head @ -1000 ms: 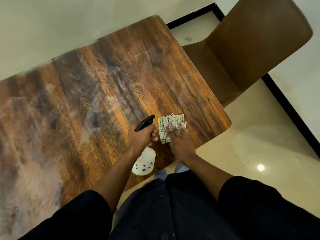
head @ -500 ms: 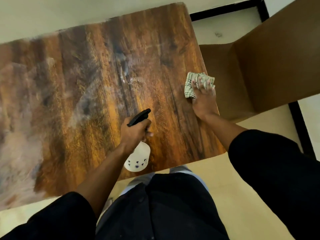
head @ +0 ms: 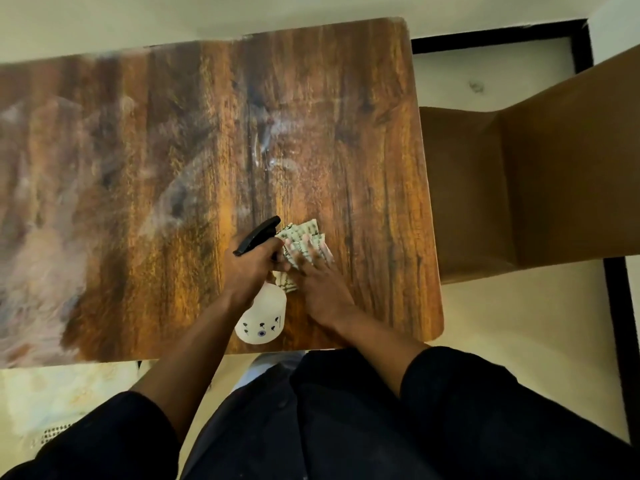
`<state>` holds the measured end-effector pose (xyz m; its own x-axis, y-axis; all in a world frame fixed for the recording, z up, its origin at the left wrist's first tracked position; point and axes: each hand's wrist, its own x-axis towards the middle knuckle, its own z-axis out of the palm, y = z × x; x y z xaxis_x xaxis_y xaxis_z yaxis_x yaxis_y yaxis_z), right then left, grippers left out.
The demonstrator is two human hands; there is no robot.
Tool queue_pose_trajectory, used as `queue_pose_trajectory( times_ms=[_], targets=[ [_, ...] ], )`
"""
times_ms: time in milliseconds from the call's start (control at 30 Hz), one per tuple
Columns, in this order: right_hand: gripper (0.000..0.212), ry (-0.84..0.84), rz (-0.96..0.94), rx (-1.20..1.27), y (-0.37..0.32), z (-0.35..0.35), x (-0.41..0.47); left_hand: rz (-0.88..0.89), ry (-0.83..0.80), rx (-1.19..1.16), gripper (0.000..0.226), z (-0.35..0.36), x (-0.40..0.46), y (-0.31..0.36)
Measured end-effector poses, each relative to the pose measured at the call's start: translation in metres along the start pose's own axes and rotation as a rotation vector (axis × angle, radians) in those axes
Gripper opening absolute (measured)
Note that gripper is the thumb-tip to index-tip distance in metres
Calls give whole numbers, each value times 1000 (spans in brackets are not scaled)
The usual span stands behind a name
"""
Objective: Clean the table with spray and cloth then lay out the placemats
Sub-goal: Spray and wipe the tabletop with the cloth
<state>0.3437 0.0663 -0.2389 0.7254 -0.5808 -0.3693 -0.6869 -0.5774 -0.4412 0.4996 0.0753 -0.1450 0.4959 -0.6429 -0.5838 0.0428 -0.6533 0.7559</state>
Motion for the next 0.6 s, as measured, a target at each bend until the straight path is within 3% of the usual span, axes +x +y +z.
queue_pose_trajectory(
  times_ms=[133,333,600],
  targets=[
    [75,54,-31,-101,25,-18,6,25,-5,43,6,0,-4,3],
    [70,177,328,-50,111,-73,25,16,-38,74,17,15,-4,7],
    [69,241,470,-6,136,-81,-10,49,-185,76,15,51,-9,12]
  ],
)
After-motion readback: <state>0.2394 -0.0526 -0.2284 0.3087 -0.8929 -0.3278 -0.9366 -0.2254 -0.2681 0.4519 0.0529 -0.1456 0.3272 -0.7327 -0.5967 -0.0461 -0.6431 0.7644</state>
